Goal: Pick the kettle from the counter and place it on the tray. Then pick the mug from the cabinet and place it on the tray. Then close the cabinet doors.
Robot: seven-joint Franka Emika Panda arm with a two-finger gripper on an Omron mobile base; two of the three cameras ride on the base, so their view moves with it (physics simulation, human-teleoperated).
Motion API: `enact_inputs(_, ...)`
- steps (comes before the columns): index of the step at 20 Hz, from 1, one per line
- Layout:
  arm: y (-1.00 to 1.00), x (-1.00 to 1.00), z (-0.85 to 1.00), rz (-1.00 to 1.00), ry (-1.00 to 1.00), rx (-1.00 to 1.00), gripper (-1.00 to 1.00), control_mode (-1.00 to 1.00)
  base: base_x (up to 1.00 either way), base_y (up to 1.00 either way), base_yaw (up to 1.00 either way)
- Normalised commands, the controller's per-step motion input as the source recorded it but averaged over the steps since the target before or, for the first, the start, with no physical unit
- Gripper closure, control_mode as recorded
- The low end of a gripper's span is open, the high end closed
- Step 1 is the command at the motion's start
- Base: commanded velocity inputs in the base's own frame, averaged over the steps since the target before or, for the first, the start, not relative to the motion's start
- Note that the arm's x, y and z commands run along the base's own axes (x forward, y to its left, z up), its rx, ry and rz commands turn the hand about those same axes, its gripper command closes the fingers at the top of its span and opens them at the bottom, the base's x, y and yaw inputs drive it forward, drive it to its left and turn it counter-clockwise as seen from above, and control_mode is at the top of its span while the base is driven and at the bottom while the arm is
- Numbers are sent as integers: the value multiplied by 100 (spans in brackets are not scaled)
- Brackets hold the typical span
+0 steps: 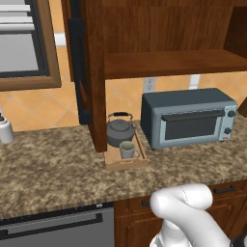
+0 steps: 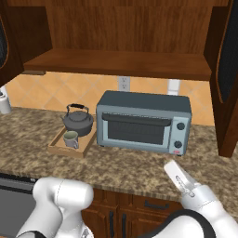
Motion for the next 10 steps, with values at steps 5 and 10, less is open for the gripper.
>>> enact_inputs(5, -45, 0, 8, 0, 0, 7, 100, -100, 0, 0, 0)
enact_inputs(10, -35, 0, 2, 0, 0, 1, 100, -100, 0, 0, 0)
